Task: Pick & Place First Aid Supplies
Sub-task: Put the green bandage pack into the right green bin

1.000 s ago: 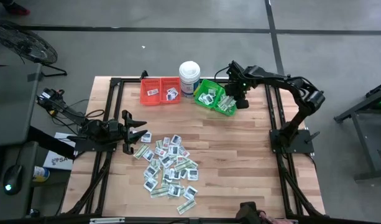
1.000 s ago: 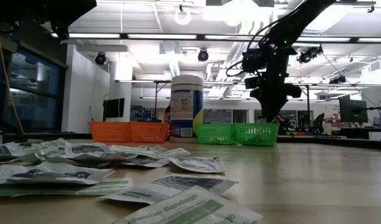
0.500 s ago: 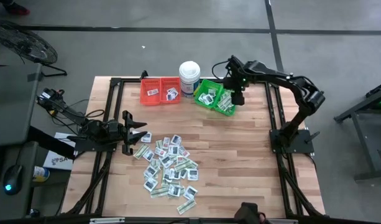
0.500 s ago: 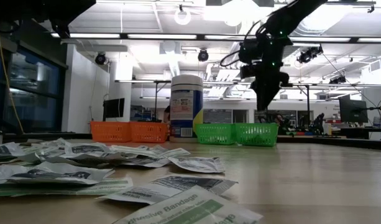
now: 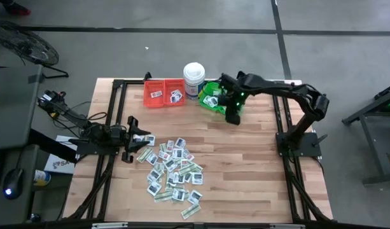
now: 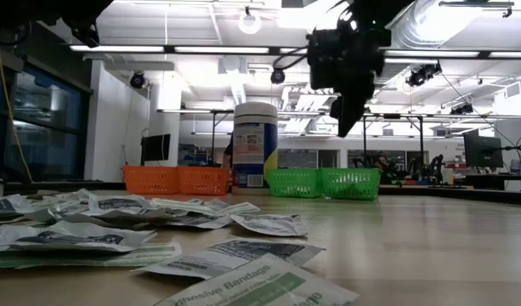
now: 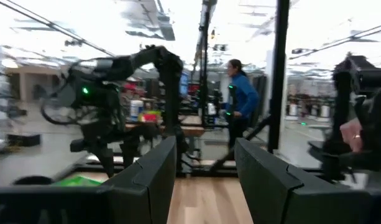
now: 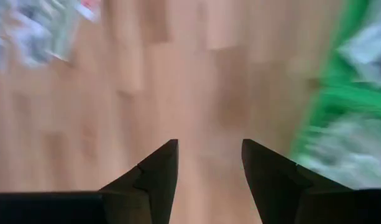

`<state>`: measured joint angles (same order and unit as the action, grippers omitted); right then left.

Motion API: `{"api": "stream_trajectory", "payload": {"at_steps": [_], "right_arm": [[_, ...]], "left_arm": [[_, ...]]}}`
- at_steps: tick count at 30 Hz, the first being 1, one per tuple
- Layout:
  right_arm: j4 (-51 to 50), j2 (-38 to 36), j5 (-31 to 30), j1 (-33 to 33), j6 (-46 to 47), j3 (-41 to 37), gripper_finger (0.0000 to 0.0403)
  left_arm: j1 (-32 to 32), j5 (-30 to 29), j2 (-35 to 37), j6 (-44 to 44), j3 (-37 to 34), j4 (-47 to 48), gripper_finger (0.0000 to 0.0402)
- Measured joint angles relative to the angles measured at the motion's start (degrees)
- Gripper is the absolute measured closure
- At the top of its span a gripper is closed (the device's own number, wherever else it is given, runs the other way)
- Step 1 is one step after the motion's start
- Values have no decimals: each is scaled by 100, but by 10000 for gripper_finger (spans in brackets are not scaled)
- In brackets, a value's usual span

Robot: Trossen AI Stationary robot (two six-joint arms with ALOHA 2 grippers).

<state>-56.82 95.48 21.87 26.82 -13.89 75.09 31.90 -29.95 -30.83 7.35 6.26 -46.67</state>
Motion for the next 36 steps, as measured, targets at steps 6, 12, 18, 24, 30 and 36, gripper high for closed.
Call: {"api": "stream_trajectory", "payload": {"at_steps": [6,12,18,24,30,36], "right_arm": [[1020,-2,751,-926,2169,-334,242],[2921,-2,444,-1903,4325,-961,256],[4164,32,-182,-2715,5147,-1292,268],[5480,162,-1678,-3235,6549,-1765,277],[6594,236,-2076,-3450,7819,-2323,276],[6871,234,-2308,-3660,8548,-2639,266]], "left_arm": [[2,514,-29,-686,0,574,239],[2,818,-210,-1634,0,1244,239],[2,1032,-640,-2026,0,1351,239],[2,1314,-1209,-2405,0,1355,239],[2,1616,-1820,-2575,173,1319,239],[2,1733,-2326,-2225,504,1336,239]]}}
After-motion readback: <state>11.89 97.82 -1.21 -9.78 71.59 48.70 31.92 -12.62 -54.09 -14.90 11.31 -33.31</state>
